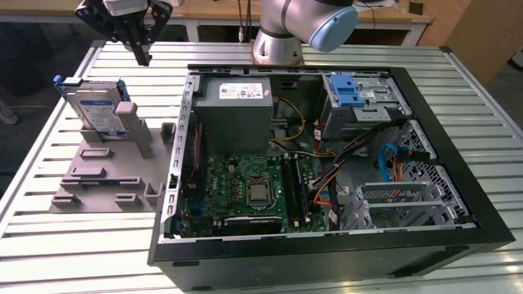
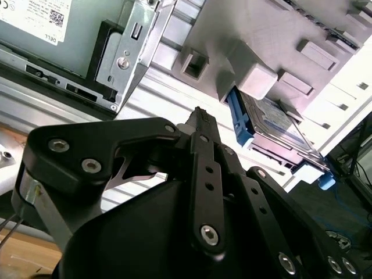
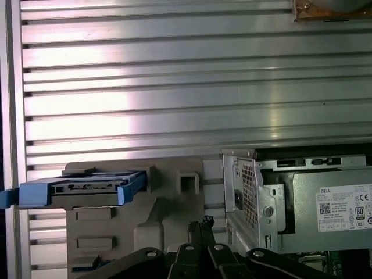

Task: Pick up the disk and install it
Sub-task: 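Reach for the disk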

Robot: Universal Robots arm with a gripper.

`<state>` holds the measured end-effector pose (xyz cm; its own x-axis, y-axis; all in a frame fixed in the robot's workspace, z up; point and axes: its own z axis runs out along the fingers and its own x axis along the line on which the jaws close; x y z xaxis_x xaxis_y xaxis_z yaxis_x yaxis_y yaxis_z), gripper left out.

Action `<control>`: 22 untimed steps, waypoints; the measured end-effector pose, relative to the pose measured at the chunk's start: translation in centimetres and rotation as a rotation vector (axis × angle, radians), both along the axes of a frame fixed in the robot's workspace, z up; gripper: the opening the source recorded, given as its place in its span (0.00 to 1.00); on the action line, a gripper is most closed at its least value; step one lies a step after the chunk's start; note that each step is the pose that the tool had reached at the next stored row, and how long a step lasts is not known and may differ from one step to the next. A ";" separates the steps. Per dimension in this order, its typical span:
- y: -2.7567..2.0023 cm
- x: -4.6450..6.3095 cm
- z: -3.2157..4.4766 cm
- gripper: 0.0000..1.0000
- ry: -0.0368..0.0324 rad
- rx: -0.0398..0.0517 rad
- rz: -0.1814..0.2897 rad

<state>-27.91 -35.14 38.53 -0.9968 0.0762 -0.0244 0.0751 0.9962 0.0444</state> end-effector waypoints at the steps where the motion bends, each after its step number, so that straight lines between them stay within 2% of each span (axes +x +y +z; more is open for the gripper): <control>1: 0.03 -0.1 -0.01 0.11 0.0000 0.0000 0.000; 13: 0.38 -1.4 -0.11 0.11 0.0001 0.0000 0.000; 22: 0.81 -2.2 -0.18 0.11 0.0000 0.0000 0.000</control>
<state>-30.10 -34.33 38.35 -0.9968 0.0762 -0.0244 0.0751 0.9962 0.0444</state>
